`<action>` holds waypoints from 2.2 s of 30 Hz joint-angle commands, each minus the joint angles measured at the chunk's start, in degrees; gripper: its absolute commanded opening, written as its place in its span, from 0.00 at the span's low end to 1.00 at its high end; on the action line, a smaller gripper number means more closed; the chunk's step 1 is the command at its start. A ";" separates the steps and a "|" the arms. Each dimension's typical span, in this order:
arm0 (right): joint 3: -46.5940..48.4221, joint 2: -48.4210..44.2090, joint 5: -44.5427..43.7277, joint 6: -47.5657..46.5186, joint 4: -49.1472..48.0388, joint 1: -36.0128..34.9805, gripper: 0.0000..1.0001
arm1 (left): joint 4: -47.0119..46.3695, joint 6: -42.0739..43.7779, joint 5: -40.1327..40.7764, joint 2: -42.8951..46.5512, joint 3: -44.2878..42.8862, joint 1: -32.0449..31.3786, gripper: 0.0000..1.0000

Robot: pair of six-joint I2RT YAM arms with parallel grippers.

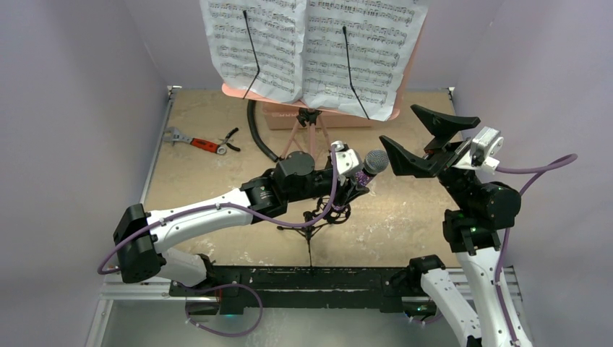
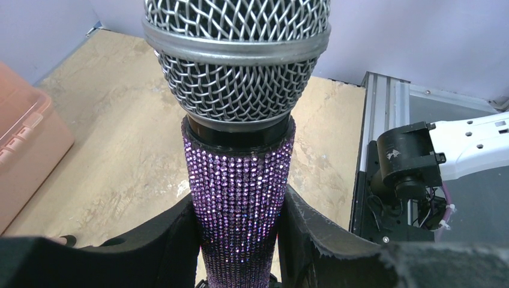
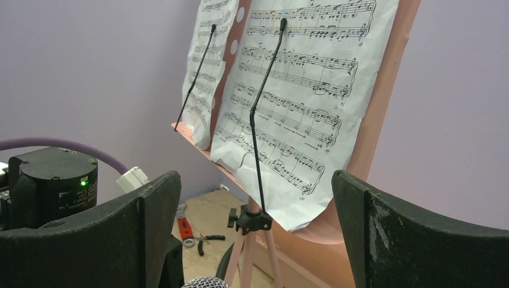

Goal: Set up the instrument practice props

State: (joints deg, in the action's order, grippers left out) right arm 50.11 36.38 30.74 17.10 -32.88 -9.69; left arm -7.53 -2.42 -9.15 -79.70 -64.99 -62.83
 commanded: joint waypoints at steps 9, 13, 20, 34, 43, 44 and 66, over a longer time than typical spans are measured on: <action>-0.18 -0.13 -0.20 0.50 -1.34 0.11 0.98 | -1.70 -1.80 4.43 0.53 0.64 -0.37 0.00; -0.26 -0.26 -0.62 0.46 -1.03 0.11 0.98 | -0.92 -2.36 4.60 0.01 1.19 -0.43 0.00; -0.35 -0.26 -0.61 0.82 -0.58 0.06 0.98 | 2.06 -3.83 6.33 -0.92 1.00 -0.41 0.00; -0.71 0.00 -0.04 1.22 -1.04 0.11 0.98 | 1.82 -6.97 6.77 -1.43 5.35 -0.45 0.00; -1.22 -0.46 -0.24 0.95 -0.30 0.06 0.98 | 2.34 -6.52 7.24 -1.32 7.10 -0.72 0.00; -1.45 -0.62 -0.55 0.98 -0.41 0.11 0.98 | 2.26 -6.43 7.19 -1.29 7.02 -0.79 0.03; -2.27 -0.59 -1.53 1.83 -0.95 0.06 0.98 | -7.15 -5.35 12.57 -2.90 -0.15 -0.94 0.62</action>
State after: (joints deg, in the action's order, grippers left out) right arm 48.23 35.86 29.95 18.00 -32.05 -9.69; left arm -9.52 -7.94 -0.10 -81.76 -62.13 -63.53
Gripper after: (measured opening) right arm 0.976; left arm 0.633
